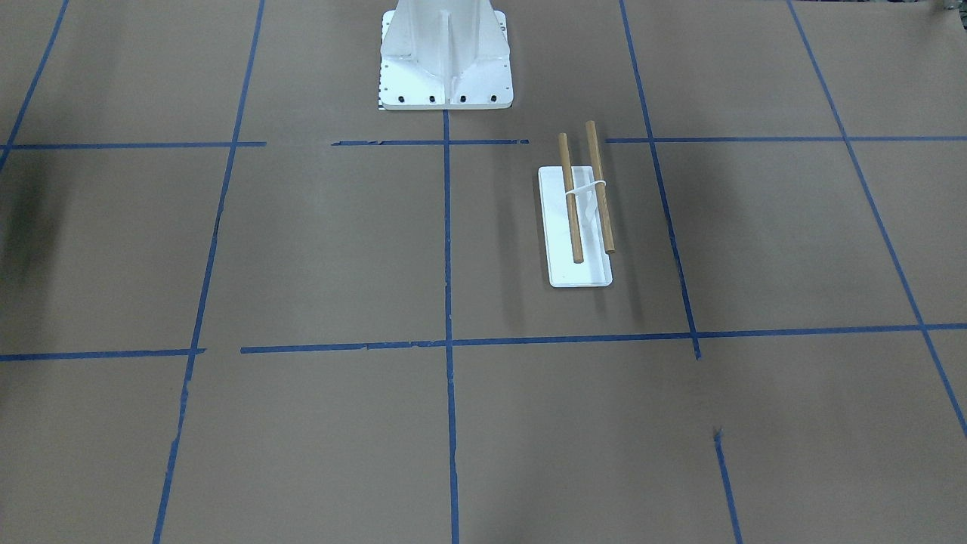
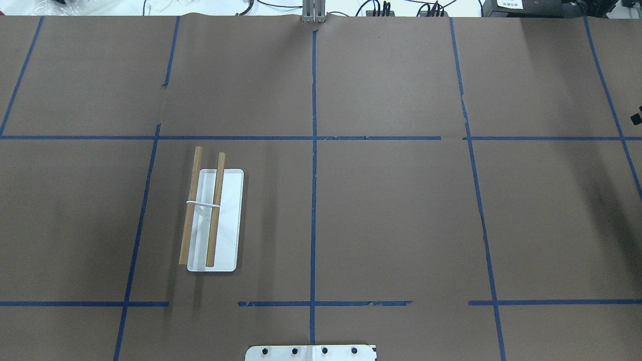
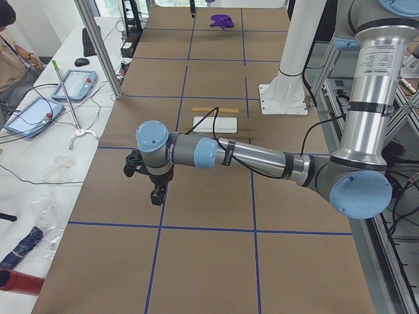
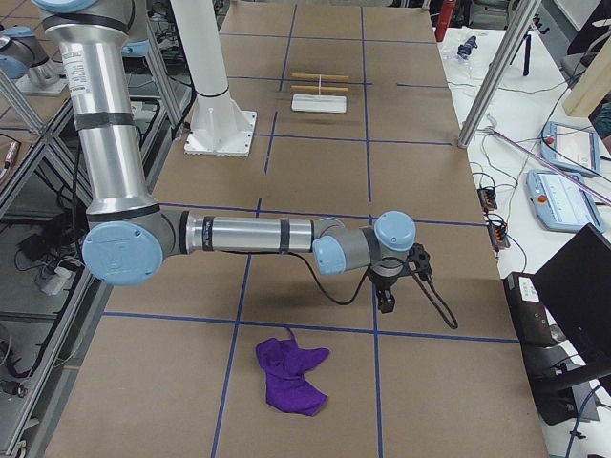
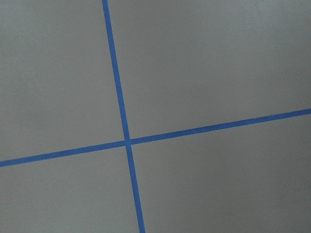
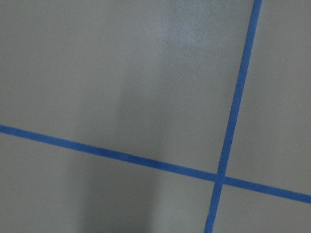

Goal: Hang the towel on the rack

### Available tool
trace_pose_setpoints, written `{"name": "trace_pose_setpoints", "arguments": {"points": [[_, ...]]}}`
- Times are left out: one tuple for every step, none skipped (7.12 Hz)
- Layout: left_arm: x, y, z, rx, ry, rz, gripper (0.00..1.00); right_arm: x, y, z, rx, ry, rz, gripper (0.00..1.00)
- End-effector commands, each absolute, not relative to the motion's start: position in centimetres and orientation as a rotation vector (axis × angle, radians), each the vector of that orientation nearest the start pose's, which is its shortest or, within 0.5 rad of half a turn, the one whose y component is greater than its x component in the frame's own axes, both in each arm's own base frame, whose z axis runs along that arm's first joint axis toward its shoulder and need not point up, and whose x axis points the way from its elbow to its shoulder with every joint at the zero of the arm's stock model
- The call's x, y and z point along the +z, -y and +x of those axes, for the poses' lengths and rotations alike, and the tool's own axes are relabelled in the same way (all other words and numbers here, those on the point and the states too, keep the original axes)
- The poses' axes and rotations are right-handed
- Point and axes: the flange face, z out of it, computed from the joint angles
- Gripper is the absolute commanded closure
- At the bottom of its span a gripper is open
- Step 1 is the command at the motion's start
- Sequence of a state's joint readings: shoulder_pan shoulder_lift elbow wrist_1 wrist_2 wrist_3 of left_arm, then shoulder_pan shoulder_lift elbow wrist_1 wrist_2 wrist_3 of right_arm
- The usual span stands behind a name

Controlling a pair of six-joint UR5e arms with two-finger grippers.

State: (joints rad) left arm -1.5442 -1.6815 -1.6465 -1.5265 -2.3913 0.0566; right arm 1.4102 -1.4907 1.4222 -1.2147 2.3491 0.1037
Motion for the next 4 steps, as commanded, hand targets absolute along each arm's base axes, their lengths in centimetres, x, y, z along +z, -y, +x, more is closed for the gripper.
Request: {"name": "trace_pose_setpoints", "arguments": {"points": [[57.3, 54.2, -4.5, 0.143, -0.822, 0.157, 0.00, 73.1, 45.1, -0.5, -0.124, 0.743, 0.149, 0.00], [56.9, 54.1, -4.5, 0.146, -0.822, 0.164, 0.00, 76.0, 41.6, 0.5, -0.099, 0.679, 0.116, 0.07], [56.3, 54.1, -4.6, 0.149, -0.823, 0.175, 0.00, 77.9, 38.8, 1.0, -0.092, 0.674, 0.072, 0.07], [56.3, 54.1, -4.6, 0.147, -0.823, 0.174, 0.00, 79.7, 35.9, 1.4, -0.078, 0.670, 0.029, 0.08]]}}
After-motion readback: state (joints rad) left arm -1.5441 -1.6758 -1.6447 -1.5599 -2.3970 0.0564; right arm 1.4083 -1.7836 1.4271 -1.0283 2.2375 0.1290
